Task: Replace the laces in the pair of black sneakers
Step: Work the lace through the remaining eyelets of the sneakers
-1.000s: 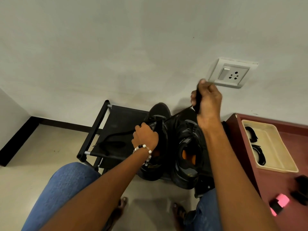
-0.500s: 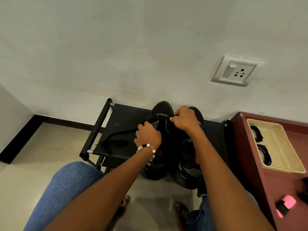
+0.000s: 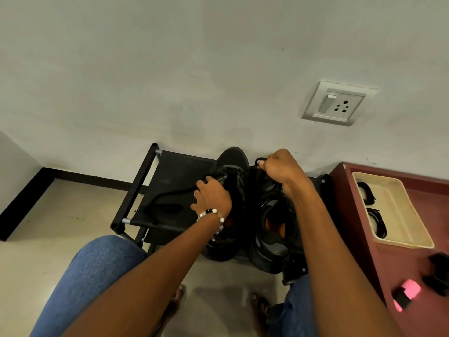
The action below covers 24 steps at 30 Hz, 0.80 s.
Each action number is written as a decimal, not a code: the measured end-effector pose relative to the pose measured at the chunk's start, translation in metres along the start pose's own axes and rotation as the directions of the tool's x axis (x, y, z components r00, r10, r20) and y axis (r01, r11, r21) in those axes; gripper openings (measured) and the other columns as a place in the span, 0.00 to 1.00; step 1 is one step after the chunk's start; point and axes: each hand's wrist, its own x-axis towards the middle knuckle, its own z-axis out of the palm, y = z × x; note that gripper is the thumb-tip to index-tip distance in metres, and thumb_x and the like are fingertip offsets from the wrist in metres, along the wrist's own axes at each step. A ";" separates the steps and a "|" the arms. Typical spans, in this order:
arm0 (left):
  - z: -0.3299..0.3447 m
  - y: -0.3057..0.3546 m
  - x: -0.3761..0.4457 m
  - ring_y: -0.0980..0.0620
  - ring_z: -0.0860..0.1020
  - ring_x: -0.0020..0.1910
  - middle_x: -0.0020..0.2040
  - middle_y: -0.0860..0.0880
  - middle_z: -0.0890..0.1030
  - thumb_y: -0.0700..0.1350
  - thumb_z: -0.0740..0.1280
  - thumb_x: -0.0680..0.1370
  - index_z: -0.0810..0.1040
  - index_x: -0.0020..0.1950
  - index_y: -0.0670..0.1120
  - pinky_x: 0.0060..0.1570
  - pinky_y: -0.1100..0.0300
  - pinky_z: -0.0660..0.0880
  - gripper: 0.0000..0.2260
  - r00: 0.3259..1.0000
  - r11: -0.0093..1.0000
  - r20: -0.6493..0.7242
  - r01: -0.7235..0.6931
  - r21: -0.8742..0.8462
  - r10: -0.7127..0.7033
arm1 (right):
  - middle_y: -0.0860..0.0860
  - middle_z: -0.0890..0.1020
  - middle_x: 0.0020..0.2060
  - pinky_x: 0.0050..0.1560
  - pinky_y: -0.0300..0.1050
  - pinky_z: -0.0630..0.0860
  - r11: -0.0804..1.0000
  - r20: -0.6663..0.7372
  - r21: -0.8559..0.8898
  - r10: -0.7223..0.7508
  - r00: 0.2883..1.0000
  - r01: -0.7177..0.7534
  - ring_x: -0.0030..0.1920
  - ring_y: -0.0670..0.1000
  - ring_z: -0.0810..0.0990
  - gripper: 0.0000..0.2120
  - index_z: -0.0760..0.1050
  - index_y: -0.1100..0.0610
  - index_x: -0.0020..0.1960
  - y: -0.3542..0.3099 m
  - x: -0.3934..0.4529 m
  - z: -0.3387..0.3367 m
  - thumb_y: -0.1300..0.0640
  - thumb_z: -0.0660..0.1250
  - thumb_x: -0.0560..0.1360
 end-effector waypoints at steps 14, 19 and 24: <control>-0.028 -0.001 -0.002 0.41 0.79 0.50 0.49 0.45 0.79 0.52 0.72 0.72 0.79 0.47 0.46 0.52 0.42 0.77 0.11 0.992 0.992 -0.023 -0.122 -0.023 0.122 | 0.61 0.74 0.56 0.57 0.51 0.72 0.869 -0.116 -0.476 -0.211 0.971 0.132 0.58 0.62 0.73 0.10 0.74 0.65 0.57 -0.025 -0.022 -0.010 0.64 0.61 0.78; -0.045 0.001 0.003 0.44 0.80 0.52 0.55 0.45 0.81 0.54 0.74 0.72 0.80 0.60 0.46 0.48 0.54 0.78 0.20 0.973 0.974 0.061 -0.225 0.014 0.223 | 0.56 0.83 0.39 0.38 0.37 0.74 0.986 -0.039 0.023 -0.167 0.985 0.168 0.35 0.45 0.79 0.10 0.80 0.64 0.48 -0.023 -0.023 0.009 0.63 0.61 0.80; -0.050 0.000 0.005 0.46 0.81 0.52 0.56 0.45 0.81 0.55 0.74 0.71 0.79 0.63 0.48 0.50 0.53 0.79 0.23 0.961 0.964 0.095 -0.264 0.030 0.260 | 0.58 0.80 0.51 0.43 0.43 0.70 0.960 0.263 0.279 -0.039 0.964 -0.037 0.40 0.46 0.73 0.21 0.61 0.65 0.75 -0.028 -0.022 0.036 0.66 0.55 0.81</control>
